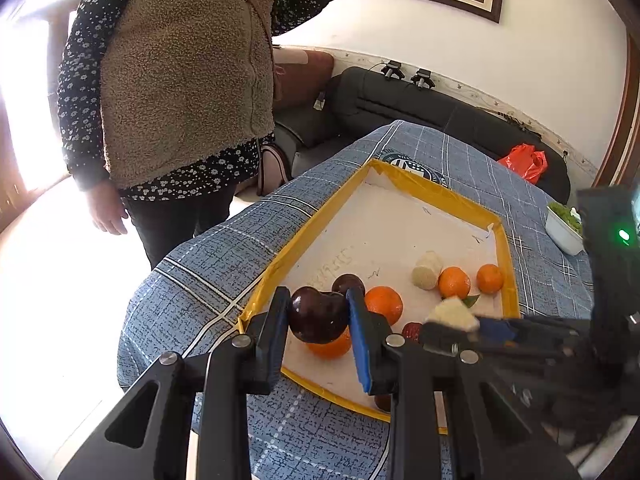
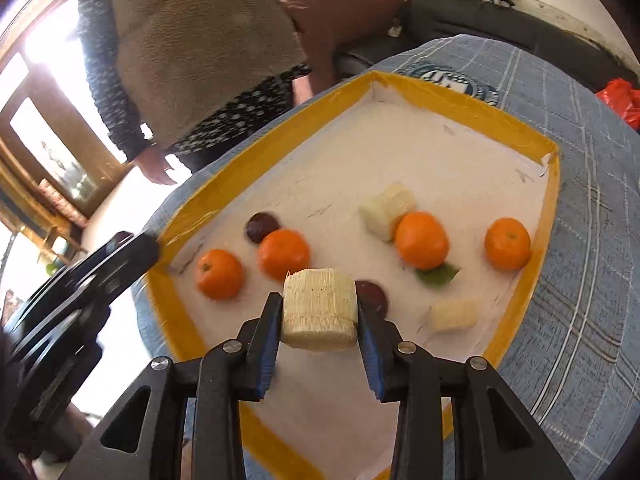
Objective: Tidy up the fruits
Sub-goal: 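Lower the bread slice and dark plum into the tray and open both tools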
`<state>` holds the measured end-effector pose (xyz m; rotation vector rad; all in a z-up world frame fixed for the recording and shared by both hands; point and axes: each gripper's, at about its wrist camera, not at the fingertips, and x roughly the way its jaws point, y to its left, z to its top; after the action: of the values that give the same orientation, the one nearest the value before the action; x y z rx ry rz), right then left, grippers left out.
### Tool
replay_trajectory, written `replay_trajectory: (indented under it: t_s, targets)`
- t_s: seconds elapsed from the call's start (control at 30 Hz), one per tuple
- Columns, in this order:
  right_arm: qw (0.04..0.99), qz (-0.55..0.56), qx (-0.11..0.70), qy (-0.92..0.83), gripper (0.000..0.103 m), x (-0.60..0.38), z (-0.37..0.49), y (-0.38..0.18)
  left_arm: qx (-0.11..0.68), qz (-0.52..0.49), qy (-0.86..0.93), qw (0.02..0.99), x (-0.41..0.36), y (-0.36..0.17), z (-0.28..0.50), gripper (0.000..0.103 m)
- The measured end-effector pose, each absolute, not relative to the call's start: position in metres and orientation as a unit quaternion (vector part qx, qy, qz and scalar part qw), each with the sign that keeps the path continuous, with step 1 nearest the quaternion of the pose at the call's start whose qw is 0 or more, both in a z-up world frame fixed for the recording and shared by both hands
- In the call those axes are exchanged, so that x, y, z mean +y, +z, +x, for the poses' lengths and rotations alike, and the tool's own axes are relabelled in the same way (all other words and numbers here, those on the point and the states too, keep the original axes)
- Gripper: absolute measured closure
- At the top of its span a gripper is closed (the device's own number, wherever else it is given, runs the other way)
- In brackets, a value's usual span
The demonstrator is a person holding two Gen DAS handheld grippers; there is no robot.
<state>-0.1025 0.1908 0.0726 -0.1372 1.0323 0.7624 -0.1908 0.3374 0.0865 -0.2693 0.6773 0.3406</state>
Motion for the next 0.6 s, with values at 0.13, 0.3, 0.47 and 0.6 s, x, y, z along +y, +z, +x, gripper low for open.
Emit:
replay_trajectory:
  t_s: [0.13,0.3,0.47,0.6]
  targets:
    - [0.806,-0.051,0.470,0.357,0.062,0.176,-0.102,0.084,0.328,-0.130,0.167,0.921,0.338,0.087,-0.191,0.075]
    - [0.817,-0.091,0.446,0.354,0.062,0.167,-0.132,0.083,0.334,-0.127,0.155,0.921,0.332,0.083,-0.179,0.075]
    - [0.817,-0.100,0.447,0.349,0.062,0.169,-0.139,0.065,0.327,-0.094,0.141,0.930,0.318,0.092,-0.154,0.075]
    - [0.827,-0.109,0.437,0.337,0.062,0.170,-0.139,0.056,0.328,-0.071,0.129,0.933,0.309,0.095,-0.130,0.075]
